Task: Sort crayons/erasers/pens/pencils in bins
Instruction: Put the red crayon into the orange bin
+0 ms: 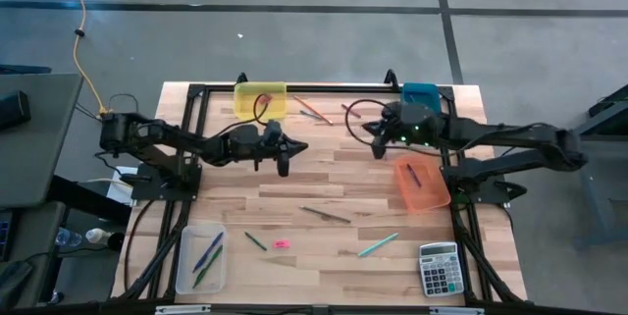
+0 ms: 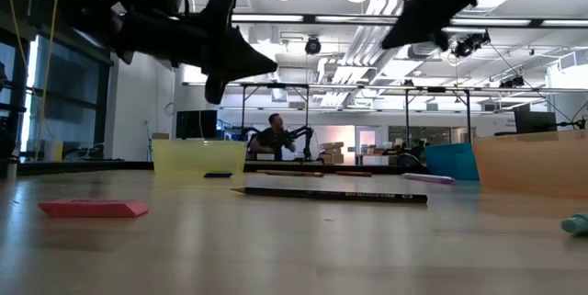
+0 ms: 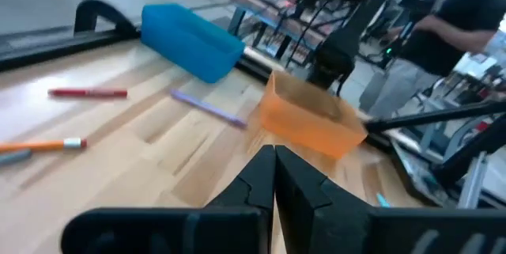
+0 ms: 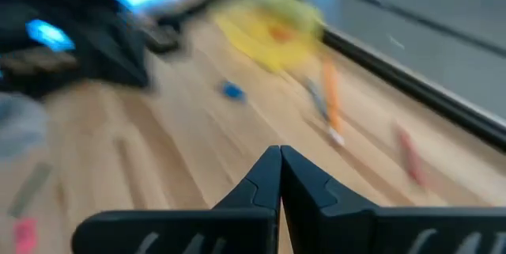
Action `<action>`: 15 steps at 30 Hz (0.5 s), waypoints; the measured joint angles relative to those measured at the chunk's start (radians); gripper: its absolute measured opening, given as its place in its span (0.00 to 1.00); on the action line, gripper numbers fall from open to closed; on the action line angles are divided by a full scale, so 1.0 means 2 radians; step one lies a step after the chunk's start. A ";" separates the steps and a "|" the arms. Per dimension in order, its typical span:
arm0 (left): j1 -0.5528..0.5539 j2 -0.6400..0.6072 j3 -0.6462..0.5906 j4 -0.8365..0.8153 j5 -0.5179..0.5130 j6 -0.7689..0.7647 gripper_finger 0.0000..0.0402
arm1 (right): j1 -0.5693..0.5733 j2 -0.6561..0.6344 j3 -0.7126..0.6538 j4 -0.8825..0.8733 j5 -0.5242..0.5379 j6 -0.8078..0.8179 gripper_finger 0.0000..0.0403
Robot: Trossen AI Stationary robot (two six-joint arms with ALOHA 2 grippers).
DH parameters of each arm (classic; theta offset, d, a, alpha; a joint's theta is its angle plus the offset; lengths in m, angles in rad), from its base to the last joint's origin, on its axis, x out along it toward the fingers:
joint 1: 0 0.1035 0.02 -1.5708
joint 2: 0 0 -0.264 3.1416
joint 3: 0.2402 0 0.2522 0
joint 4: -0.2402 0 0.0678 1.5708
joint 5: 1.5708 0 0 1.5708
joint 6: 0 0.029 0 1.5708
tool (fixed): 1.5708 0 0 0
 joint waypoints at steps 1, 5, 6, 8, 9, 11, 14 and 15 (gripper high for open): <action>0.001 -0.005 -0.001 -0.003 0.000 0.002 0.00 | 0.010 -0.002 0.021 -0.058 0.020 0.021 0.00; 0.011 -0.022 -0.002 -0.008 0.018 0.018 0.00 | 0.060 0.008 0.098 -0.233 0.075 0.114 0.00; 0.014 -0.027 -0.002 -0.011 0.026 0.021 0.00 | 0.073 0.014 0.114 -0.259 0.085 0.137 0.00; 0.018 -0.036 -0.002 -0.019 0.044 0.030 0.00 | 0.098 0.029 0.137 -0.300 0.097 0.187 0.00; 0.019 -0.041 -0.002 -0.026 0.052 0.036 0.00 | 0.105 0.037 0.144 -0.318 0.100 0.209 0.00; 0.020 -0.053 -0.002 -0.052 0.059 0.050 0.00 | 0.114 0.053 0.145 -0.343 0.099 0.246 0.00; 0.019 -0.074 -0.002 -0.091 0.056 0.063 0.00 | 0.104 0.067 0.125 -0.349 0.076 0.288 0.00; 0.019 -0.080 -0.002 -0.100 0.054 0.063 0.00 | 0.097 0.072 0.117 -0.348 0.061 0.297 0.00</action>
